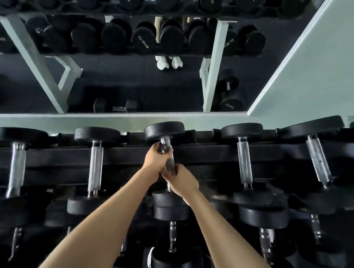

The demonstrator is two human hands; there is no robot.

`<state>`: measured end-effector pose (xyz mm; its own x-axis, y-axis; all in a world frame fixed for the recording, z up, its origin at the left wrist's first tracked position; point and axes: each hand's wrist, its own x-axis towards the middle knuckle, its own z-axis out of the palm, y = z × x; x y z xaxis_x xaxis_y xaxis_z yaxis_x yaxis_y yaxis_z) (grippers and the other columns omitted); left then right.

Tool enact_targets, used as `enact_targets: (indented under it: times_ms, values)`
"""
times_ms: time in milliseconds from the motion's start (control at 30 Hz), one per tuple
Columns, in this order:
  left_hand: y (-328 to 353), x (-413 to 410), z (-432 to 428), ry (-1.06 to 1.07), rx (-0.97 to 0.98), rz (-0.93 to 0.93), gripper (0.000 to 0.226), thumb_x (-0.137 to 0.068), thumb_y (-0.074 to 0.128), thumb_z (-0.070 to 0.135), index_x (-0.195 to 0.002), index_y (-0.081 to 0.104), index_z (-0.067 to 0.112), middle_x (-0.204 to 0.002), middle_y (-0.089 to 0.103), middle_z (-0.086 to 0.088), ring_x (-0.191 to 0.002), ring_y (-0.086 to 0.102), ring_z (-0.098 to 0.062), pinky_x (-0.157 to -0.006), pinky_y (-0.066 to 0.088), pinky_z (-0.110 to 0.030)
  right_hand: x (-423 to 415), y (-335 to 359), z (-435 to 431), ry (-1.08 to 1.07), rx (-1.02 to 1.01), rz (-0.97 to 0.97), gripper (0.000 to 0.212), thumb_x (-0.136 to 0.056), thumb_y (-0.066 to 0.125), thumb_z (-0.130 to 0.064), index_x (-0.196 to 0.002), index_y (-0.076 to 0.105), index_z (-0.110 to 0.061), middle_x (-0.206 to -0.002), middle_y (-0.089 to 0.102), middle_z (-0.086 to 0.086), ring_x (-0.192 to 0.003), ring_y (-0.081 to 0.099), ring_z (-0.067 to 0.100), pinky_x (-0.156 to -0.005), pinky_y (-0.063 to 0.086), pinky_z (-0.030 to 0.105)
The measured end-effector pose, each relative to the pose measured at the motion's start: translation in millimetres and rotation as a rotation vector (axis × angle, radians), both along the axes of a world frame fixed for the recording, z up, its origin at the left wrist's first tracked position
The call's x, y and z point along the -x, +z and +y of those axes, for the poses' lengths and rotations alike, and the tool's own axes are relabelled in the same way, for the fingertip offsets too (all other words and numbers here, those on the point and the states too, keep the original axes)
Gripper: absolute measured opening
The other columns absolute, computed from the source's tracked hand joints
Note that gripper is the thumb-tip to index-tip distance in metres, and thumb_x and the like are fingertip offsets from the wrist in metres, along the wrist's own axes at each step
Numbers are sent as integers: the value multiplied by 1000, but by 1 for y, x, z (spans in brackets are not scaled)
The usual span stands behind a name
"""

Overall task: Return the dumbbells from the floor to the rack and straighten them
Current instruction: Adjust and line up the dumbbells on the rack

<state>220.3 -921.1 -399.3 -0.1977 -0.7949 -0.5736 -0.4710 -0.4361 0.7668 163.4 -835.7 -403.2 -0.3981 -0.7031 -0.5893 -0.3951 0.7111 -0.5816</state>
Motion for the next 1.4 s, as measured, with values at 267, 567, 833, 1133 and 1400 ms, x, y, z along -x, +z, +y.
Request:
enact_targets:
  times_ms: [267,567,833,1133,1400]
  values:
    - [-9,-1,-7,10,-17,32,3,-86,65,17,-87,63,18,-82,66,-2,-89,65,-24,-86,57,-44,-5,-10,-1,-79,-26,84,37,-89,49,-54,-93,66,-21,-93,72,-1,-91,66,23,-67,40,28]
    - [-1,3,-2,-150,41,-51,34,-88,60,24,-117,62,6,-98,67,-6,-92,64,-22,-87,53,-37,-9,-9,5,-173,-26,37,34,-89,50,-52,-98,66,-24,-86,70,-3,-91,66,21,-70,42,28]
    - [3,2,1,-191,72,-128,24,-87,58,27,-107,64,14,-97,67,-6,-95,65,-30,-87,56,-45,-10,7,10,-190,-1,68,32,-90,47,-52,-79,61,-26,-70,61,-8,-79,62,20,-54,36,25]
    - [38,-2,17,-190,405,-291,28,-89,58,31,-107,57,10,-102,63,-3,-84,54,-19,-72,37,-28,32,35,81,-490,124,460,30,-91,55,-42,-111,66,-21,-106,72,-1,-103,65,22,-80,43,29]
    - [35,59,49,-344,263,-73,26,-88,58,36,-102,63,15,-96,71,-2,-91,69,-23,-88,51,-35,115,39,117,-581,70,588,35,-92,56,-37,-117,63,-14,-113,70,3,-104,64,26,-78,43,31]
